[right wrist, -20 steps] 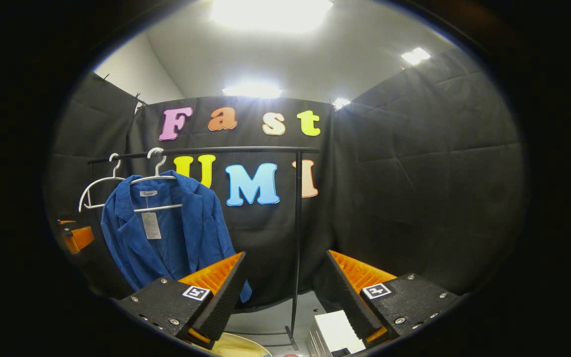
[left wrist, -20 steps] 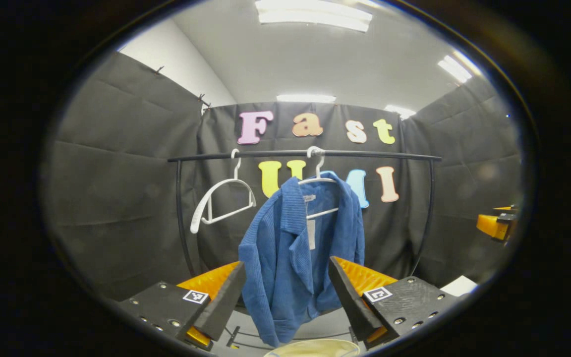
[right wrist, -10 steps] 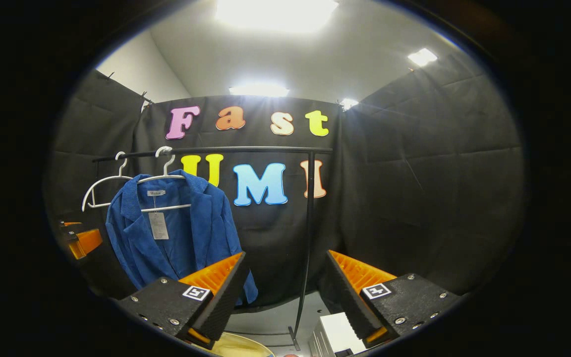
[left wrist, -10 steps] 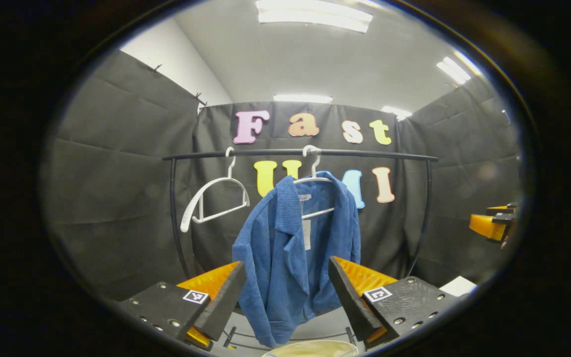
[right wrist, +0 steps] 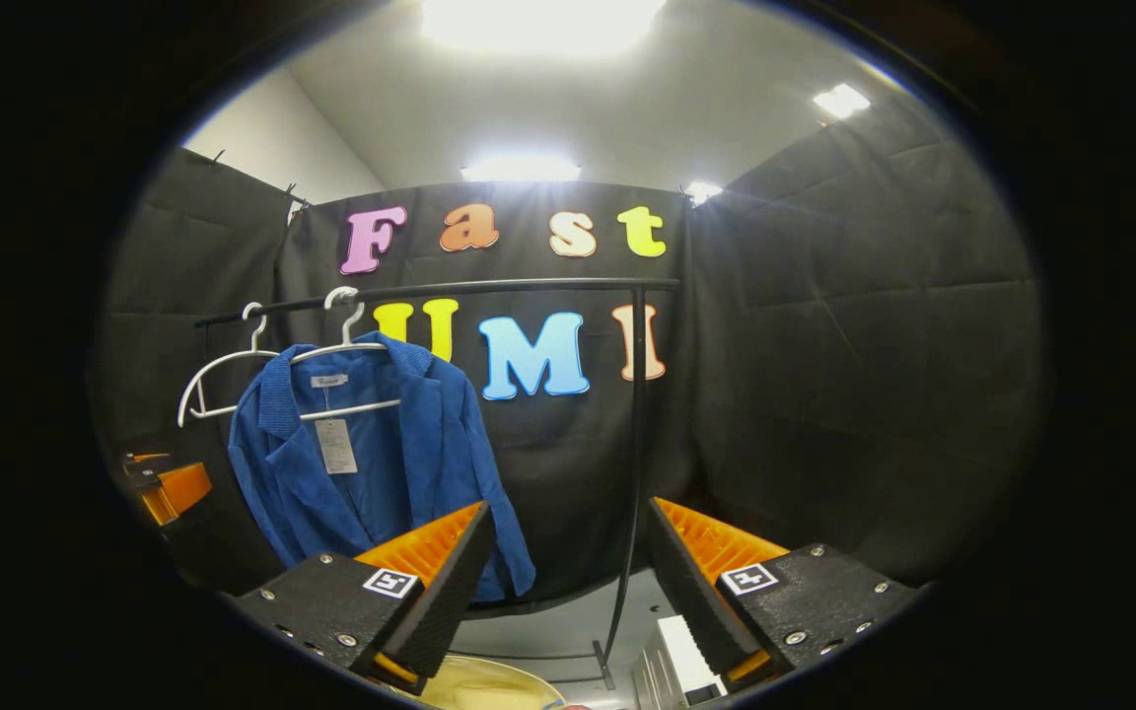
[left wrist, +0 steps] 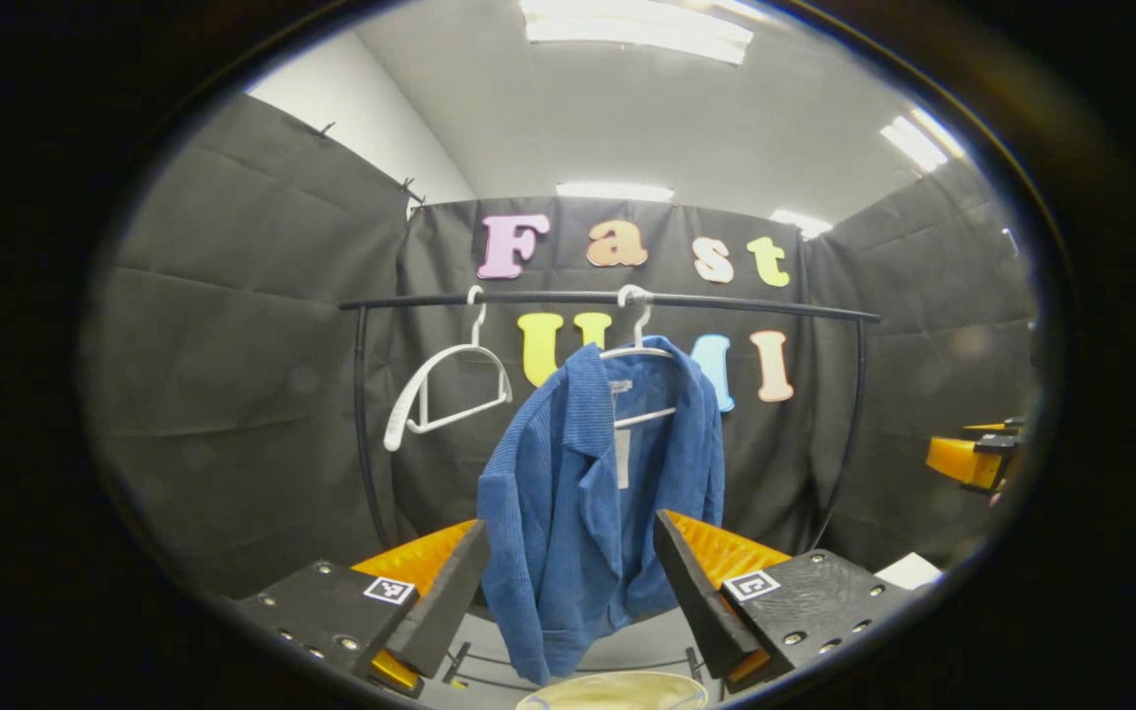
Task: Grasp the clothes on the hanger with both hands and then place them into the laundry hamper below.
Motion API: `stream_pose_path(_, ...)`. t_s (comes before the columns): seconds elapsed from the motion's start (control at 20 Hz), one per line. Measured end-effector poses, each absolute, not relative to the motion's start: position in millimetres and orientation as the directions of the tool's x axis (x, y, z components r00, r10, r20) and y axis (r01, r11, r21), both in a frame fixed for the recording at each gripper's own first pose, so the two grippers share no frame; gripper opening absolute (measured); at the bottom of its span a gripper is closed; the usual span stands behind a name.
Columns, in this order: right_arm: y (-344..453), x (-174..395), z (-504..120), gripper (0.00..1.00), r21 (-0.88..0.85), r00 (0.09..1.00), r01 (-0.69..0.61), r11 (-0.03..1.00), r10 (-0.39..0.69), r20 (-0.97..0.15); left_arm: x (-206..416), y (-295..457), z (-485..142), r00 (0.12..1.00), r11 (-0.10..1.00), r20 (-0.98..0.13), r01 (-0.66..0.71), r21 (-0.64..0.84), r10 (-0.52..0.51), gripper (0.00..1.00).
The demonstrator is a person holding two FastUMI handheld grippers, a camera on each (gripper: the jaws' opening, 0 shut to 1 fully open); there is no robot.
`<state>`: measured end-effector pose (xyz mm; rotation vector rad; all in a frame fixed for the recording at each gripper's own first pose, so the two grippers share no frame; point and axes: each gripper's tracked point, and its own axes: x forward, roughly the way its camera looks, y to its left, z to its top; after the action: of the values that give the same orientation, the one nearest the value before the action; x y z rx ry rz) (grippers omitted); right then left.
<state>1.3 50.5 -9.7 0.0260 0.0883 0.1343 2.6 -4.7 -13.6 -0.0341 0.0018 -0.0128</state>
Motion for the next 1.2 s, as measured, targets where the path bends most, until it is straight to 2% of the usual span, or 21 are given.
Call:
stream_pose_path(0.4,106,36,-11,0.95,0.064,0.961,-0.257,0.964,0.262,-0.089,-2,-7,10,0.999,0.998,0.031,0.018,-0.052,-0.016,0.97)
stream_pose_path(0.75,145,107,-19,0.94,0.075,0.928,-0.349,0.934,0.355,-0.111,47,-32,-4,0.998,0.99,-0.067,-0.03,-0.138,0.021,0.98)
stream_pose_path(1.2,202,180,-61,0.95,0.188,0.816,-0.504,0.843,0.536,-0.216,114,-57,-22,0.975,0.976,-0.135,-0.193,-0.1,0.179,0.96)
